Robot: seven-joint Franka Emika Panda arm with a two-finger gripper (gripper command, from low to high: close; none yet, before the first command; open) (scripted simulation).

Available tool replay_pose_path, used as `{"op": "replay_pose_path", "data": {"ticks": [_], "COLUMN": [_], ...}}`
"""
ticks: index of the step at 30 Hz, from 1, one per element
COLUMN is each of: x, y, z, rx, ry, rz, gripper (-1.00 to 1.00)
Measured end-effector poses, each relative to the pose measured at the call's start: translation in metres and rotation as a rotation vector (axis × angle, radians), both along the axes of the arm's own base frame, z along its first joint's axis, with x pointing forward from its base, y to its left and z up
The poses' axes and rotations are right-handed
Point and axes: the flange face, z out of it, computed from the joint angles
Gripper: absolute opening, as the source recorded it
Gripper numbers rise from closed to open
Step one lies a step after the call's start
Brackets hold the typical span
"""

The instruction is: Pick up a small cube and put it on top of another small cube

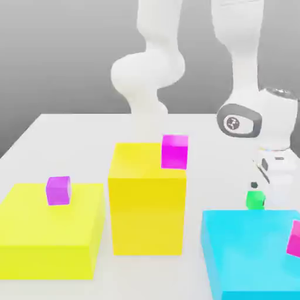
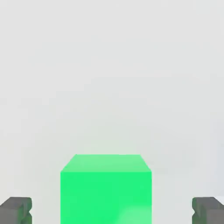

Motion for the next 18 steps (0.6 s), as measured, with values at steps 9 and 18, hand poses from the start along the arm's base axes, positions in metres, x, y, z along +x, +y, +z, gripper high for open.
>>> {"op": "replay_pose_path", "data": {"ticks": [9, 18], "x": [0.001, 0.048], "y": [0.001, -0.006], "z": [0.014, 0.077], "rx": [-0.002, 0.004], "ry": [-0.003, -0.03], "rz": [0.002, -0.029], "gripper": [-1.0, -1.0]}}
